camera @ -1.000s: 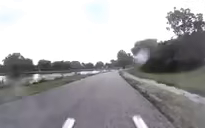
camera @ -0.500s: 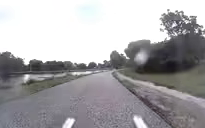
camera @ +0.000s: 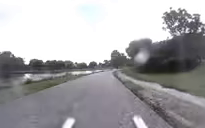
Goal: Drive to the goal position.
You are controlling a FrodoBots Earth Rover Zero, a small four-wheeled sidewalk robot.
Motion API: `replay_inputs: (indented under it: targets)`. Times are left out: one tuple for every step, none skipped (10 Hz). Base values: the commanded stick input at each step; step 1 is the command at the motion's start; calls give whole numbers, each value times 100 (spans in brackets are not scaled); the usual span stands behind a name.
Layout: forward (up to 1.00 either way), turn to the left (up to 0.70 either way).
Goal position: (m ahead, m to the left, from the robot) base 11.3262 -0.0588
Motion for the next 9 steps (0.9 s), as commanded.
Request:
replay_inputs:
  targets:
    - [85, 0]
    - [85, 0]
    - [85, 0]
    - [85, 0]
    - [85, 0]
    - [85, 0]
    - [85, 0]
    - [85, 0]
    - [85, 0]
